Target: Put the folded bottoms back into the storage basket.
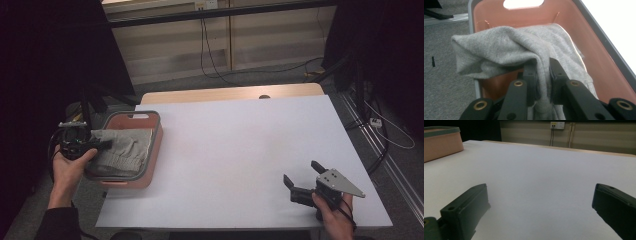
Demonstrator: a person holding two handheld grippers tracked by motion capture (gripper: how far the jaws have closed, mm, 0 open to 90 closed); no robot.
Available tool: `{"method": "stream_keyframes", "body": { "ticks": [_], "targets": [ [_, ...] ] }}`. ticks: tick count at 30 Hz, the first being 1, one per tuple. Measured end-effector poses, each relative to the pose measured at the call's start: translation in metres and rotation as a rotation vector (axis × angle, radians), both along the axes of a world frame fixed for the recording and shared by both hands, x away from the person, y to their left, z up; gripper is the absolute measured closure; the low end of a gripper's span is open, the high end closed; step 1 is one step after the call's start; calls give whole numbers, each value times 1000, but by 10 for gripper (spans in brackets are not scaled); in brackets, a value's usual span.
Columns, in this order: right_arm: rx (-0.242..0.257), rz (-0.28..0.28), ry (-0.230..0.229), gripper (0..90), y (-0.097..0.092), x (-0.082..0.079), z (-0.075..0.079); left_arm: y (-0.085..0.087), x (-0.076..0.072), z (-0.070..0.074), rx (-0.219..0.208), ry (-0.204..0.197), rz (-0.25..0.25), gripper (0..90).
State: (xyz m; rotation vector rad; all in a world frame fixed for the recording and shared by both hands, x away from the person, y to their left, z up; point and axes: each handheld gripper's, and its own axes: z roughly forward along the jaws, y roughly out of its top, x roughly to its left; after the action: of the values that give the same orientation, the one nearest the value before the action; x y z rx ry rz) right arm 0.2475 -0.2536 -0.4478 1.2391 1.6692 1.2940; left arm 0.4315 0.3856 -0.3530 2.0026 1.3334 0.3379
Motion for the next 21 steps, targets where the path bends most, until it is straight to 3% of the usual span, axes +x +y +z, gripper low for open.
{"method": "stream_keyframes", "body": {
  "ticks": [13, 21],
  "targets": [
    [0, 2, 1, 5, 0, 0, 0, -14, 14, -3, -39, 18, -10, 789],
    [1, 4, 3, 4, 0, 0, 0, -34, 19, 1, -50, -1, -41, 786]
  ]
}}
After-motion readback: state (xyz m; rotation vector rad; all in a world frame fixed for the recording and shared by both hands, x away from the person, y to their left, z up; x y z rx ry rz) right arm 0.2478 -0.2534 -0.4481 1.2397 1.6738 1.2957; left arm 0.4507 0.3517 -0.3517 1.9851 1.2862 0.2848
